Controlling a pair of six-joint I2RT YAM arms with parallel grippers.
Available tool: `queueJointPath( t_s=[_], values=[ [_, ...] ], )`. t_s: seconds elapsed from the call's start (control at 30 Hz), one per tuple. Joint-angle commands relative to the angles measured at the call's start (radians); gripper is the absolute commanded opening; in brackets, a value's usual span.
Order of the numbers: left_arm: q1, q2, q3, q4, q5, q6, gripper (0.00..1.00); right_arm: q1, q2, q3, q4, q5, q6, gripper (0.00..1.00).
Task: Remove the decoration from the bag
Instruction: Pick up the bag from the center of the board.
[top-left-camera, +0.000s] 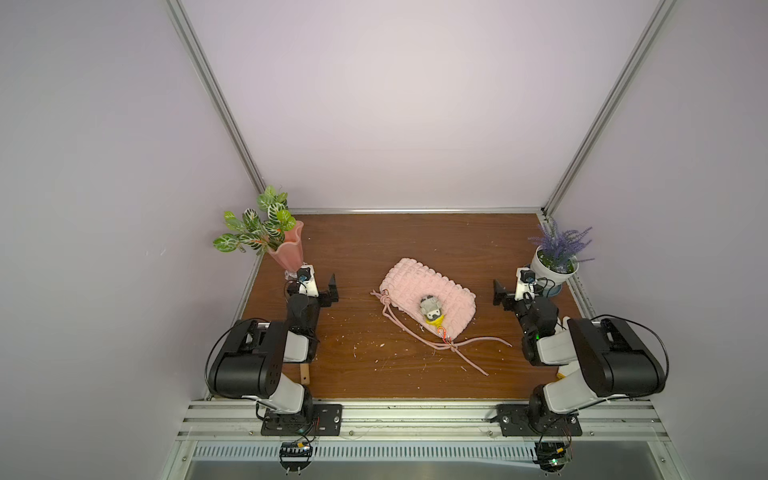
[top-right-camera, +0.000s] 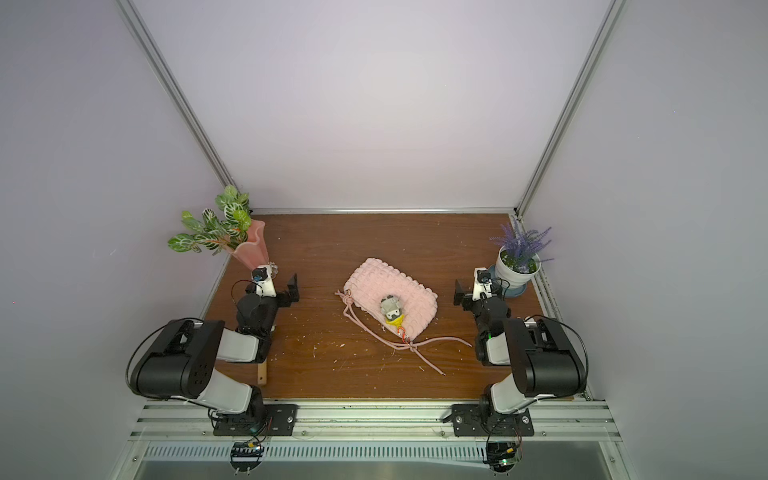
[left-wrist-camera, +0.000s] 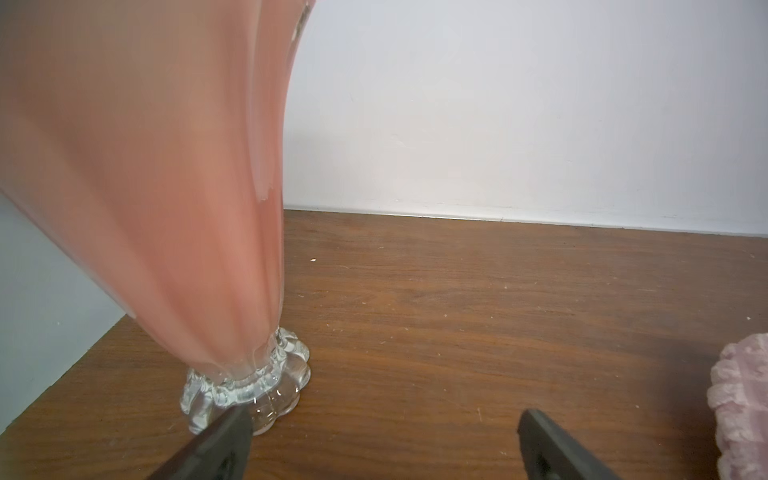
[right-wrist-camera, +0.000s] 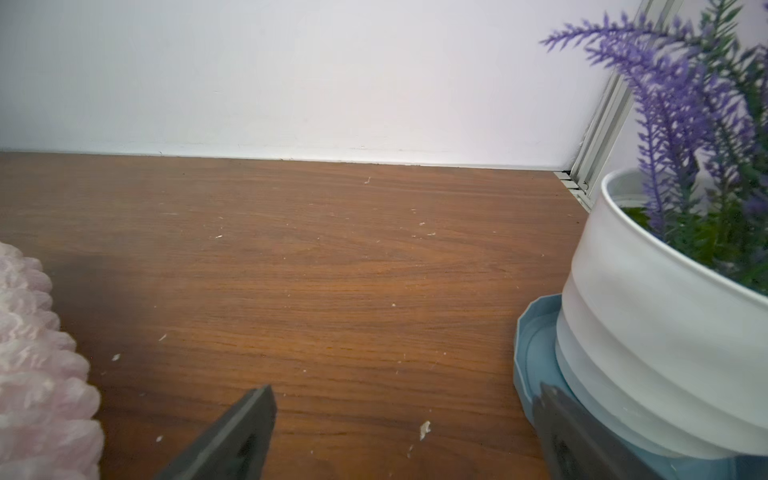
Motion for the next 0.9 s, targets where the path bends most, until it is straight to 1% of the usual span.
queueJointPath(
  t_s=[0.0,0.2,0.3,0.4,0.43,0.5,0.57,0.63,0.67,0.77,0.87],
  values=[
    [-0.006,0.003,0.014,-0.001,-0.012,0.008,0.99,0.005,-0.002,0.026,0.041,-0.009,-0.006,1.00],
    [-0.006,0.010,0.022,-0.008,-0.023,-0.005,0.99,0.005,-0.001,0.026,0.040,-0.009,-0.006,1.00],
    [-0.006,-0.006,0.013,-0.011,0.025,0.022,0.99,0.004,-0.004,0.021,0.046,-0.013,-0.005,1.00],
    [-0.009,-0.013,0.014,-0.011,0.027,0.030,0.99,0.005,-0.005,0.021,0.047,-0.017,-0.005,1.00],
    [-0.011,-0.023,0.017,-0.014,0.027,0.032,0.99,0.005,-0.010,0.021,0.047,-0.020,-0.003,1.00],
    [-0.028,-0.086,0.021,-0.073,0.011,0.049,0.99,0.005,-0.054,0.029,-0.005,-0.026,-0.011,0.99],
    [-0.059,-0.164,0.030,-0.148,-0.005,0.081,0.99,0.005,-0.117,0.055,-0.110,-0.047,-0.017,1.00],
    [-0.097,-0.255,0.068,-0.285,-0.017,0.094,0.99,0.007,-0.202,0.092,-0.259,-0.079,-0.009,1.00],
    [-0.112,-0.299,0.104,-0.377,-0.015,0.082,0.99,0.007,-0.247,0.106,-0.328,-0.097,0.012,1.00],
    [-0.160,-0.385,0.229,-0.650,-0.023,0.087,0.99,0.014,-0.378,0.110,-0.448,-0.163,0.090,1.00],
    [-0.209,-0.437,0.320,-0.822,0.006,0.056,0.99,0.035,-0.494,0.137,-0.626,-0.240,0.152,0.99]
  ],
)
